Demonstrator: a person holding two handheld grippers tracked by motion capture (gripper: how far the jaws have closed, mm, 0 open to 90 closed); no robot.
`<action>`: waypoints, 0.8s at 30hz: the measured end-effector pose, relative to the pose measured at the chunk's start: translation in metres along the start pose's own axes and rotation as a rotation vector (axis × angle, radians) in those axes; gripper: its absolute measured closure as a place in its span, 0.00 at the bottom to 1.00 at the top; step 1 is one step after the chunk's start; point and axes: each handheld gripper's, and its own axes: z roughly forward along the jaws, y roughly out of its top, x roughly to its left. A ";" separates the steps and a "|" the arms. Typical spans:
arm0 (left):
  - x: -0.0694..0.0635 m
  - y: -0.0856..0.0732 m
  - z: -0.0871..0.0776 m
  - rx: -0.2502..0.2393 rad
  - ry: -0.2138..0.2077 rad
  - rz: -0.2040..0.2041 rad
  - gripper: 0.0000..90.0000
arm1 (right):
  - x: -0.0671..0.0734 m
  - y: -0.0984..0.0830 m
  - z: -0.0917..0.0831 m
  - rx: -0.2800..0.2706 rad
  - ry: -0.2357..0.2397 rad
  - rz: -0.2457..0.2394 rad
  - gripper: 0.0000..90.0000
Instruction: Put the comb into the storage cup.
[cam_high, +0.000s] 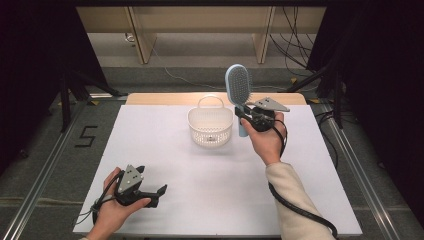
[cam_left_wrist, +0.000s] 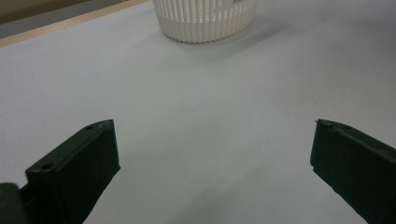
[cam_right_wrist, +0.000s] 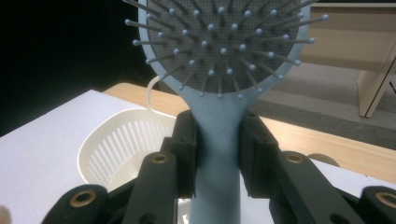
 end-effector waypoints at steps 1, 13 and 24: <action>0.000 0.000 0.000 0.000 0.000 0.000 0.01 | 0.000 0.000 0.000 -0.001 0.001 0.000 0.78; 0.000 0.000 0.000 0.000 -0.001 0.001 0.01 | 0.002 0.004 0.001 -0.001 0.003 -0.004 0.78; 0.000 0.000 0.000 0.000 -0.001 0.001 0.01 | 0.003 0.007 0.003 -0.009 0.003 -0.008 0.78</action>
